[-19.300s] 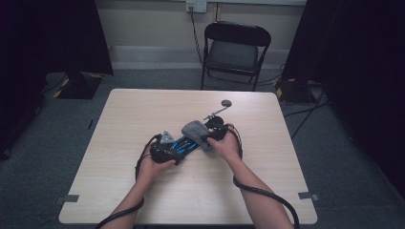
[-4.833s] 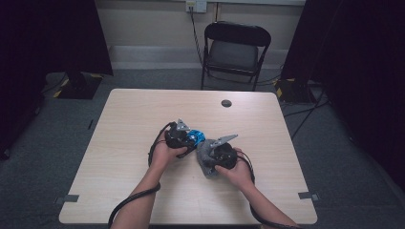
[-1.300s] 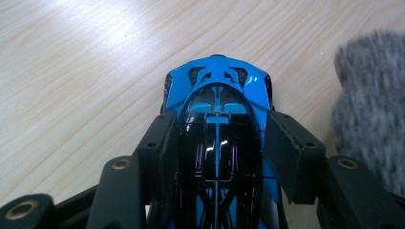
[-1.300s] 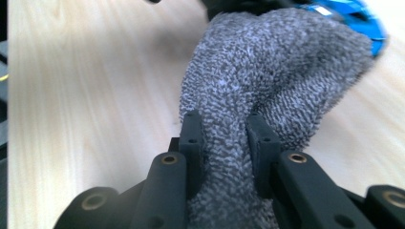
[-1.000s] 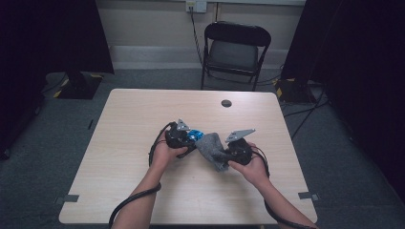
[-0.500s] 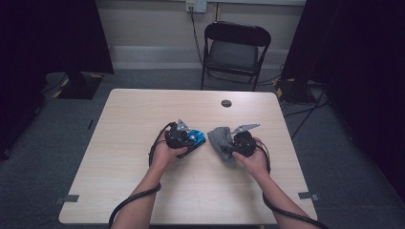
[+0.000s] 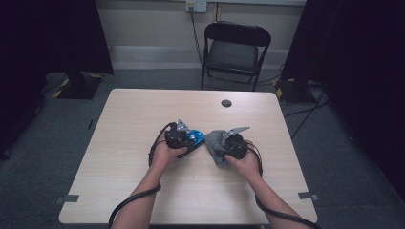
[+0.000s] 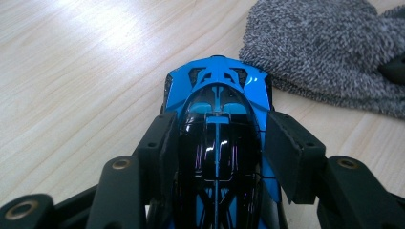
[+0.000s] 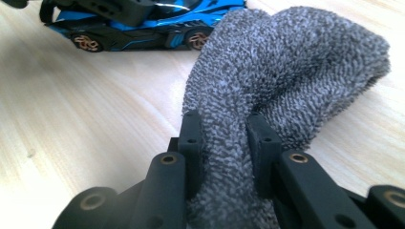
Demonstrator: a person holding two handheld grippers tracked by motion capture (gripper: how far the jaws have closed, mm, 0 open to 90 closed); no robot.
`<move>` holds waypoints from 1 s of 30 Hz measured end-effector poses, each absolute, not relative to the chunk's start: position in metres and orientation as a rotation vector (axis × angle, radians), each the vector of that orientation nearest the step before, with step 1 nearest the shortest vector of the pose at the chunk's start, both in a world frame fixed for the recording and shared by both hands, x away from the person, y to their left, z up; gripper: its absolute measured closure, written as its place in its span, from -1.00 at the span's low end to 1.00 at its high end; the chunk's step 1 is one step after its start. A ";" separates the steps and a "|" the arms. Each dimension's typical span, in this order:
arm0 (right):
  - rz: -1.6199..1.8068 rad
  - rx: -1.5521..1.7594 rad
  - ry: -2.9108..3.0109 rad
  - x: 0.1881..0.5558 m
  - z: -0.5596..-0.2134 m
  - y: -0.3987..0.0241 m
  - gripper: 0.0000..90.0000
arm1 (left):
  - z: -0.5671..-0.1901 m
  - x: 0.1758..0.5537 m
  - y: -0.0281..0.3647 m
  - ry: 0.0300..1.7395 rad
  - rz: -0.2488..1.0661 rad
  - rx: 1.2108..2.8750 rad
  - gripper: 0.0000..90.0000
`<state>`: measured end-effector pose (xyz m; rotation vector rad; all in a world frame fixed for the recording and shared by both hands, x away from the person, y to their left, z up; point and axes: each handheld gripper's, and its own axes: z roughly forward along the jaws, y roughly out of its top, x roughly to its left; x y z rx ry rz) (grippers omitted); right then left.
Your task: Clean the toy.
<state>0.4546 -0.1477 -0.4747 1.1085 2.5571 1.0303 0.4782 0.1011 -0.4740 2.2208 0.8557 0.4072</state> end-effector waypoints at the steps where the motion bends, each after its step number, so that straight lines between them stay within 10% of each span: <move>1: 1.028 1.102 2.561 0.454 -0.475 -0.147 0.61 | -0.474 0.478 0.101 0.856 0.411 2.219 0.03; 30: 1.130 0.980 2.675 0.422 -0.479 -0.116 0.61 | -0.474 0.478 0.100 0.862 0.419 2.217 0.03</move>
